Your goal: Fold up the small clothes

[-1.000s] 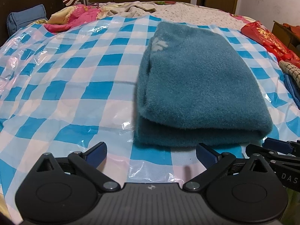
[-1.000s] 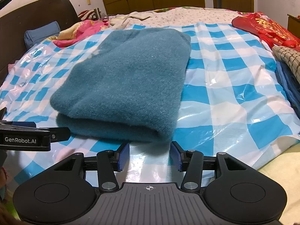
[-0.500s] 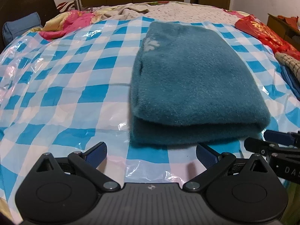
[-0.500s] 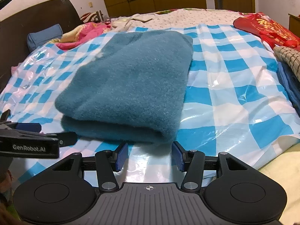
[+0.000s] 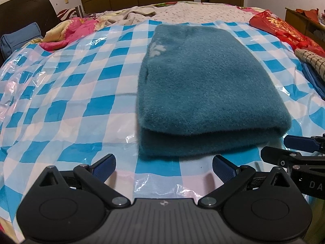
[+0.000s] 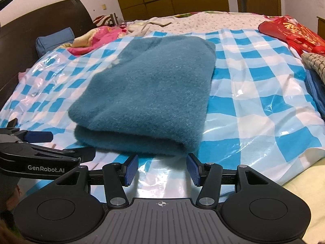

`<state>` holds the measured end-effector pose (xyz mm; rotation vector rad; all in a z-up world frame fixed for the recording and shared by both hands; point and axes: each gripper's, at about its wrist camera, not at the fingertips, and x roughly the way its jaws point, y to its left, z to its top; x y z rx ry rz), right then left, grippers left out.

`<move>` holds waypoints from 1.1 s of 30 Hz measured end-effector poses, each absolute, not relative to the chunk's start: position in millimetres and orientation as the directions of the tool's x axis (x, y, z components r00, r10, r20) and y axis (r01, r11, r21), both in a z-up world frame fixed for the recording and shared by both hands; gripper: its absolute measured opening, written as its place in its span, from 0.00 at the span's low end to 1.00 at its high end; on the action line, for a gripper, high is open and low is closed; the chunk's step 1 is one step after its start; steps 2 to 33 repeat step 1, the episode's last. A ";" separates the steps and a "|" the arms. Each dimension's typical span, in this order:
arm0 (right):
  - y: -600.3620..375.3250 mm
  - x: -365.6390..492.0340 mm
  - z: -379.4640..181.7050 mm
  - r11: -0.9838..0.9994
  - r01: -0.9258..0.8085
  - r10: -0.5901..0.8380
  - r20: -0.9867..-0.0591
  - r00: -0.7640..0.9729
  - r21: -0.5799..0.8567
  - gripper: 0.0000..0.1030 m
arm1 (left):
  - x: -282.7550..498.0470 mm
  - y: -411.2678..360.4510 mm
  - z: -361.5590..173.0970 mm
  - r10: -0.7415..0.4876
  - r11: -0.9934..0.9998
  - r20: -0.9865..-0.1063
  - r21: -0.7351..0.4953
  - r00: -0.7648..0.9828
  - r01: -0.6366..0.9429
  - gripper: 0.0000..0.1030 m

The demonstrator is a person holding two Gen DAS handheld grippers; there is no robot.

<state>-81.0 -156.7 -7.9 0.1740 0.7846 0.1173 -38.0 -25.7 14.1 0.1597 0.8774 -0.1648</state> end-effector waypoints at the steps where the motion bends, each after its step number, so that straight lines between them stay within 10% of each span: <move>1: -156.6 -80.9 -8.1 0.979 -0.040 0.169 -0.692 0.701 0.198 0.51 | -38.0 -26.0 14.1 -0.081 0.975 -0.775 0.070 0.627 0.213 1.00; 33: -156.6 -80.9 -8.1 0.979 -0.040 0.169 -0.692 0.701 0.198 0.51 | -38.0 -26.0 14.1 -0.081 0.975 -0.775 0.070 0.627 0.213 1.00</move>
